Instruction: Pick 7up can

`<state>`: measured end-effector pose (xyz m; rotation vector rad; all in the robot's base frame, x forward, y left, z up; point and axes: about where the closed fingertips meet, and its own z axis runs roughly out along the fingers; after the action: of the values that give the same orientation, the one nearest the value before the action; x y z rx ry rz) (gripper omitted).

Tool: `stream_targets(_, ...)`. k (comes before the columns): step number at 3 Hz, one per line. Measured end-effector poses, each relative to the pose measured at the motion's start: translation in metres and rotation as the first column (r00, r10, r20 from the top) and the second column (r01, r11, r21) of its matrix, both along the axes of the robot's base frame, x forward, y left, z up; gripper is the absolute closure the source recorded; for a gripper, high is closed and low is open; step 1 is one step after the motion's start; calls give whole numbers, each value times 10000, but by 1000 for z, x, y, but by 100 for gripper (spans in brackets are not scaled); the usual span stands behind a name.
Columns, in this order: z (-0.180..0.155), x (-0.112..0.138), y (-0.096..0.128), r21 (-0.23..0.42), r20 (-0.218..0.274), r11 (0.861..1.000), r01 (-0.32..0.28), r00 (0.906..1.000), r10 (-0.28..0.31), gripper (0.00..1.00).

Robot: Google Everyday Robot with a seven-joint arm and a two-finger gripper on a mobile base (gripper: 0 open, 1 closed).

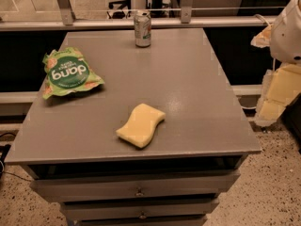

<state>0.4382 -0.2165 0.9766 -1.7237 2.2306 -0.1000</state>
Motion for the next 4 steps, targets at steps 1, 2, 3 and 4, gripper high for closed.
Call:
stream_targets(1,0,0,0,0,2,10000,0,10000,0,0)
stream_targets(2,-6,21,5,280,534,9993,-232,9983,217,0)
stream_targets(3,-24,67,13,853,1102,9956,-381,9935,286,0)
stream_targets(4,-50,141,37,2215,1737,9745,-353,9848,-38,0)
